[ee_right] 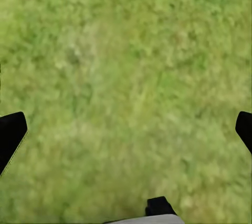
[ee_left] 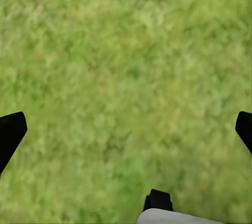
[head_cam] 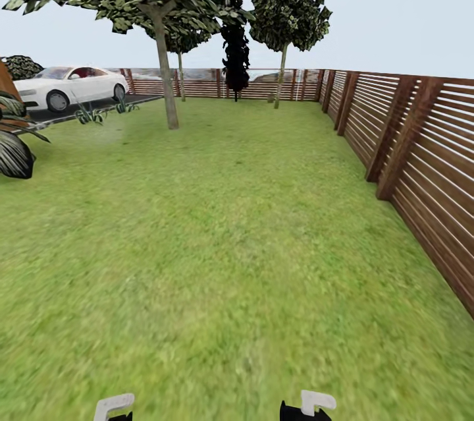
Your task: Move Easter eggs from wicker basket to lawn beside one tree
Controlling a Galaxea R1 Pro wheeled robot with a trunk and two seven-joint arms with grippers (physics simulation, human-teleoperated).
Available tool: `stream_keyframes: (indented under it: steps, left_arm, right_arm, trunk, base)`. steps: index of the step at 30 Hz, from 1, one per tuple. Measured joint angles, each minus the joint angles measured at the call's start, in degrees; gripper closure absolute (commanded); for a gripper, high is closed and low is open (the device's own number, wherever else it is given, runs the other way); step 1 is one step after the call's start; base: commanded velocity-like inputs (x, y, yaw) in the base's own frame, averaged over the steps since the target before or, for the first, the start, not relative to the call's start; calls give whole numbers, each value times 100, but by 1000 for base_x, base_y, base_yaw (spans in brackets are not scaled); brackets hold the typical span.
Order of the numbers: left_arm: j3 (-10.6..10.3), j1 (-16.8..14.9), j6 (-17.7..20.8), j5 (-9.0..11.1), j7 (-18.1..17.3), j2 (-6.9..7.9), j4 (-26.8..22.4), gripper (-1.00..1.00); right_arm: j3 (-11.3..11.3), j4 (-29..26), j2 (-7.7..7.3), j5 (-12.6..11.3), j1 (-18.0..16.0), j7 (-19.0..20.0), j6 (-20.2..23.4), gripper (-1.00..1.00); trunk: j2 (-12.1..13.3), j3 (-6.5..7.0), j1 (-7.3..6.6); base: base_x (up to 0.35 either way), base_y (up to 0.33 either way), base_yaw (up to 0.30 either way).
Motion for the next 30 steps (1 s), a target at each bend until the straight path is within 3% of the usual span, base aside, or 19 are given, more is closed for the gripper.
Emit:
stream_keyframes:
  steps: [30]
  left_arm:
    - [-1, 0, 0, 0, -5, -3, 0, -100]
  right_arm:
    - [3, -3, 50, -5, 2, 7, -6, -100]
  trunk:
    - [0, 0, 0]
  base:
    - [302, 119, 0]
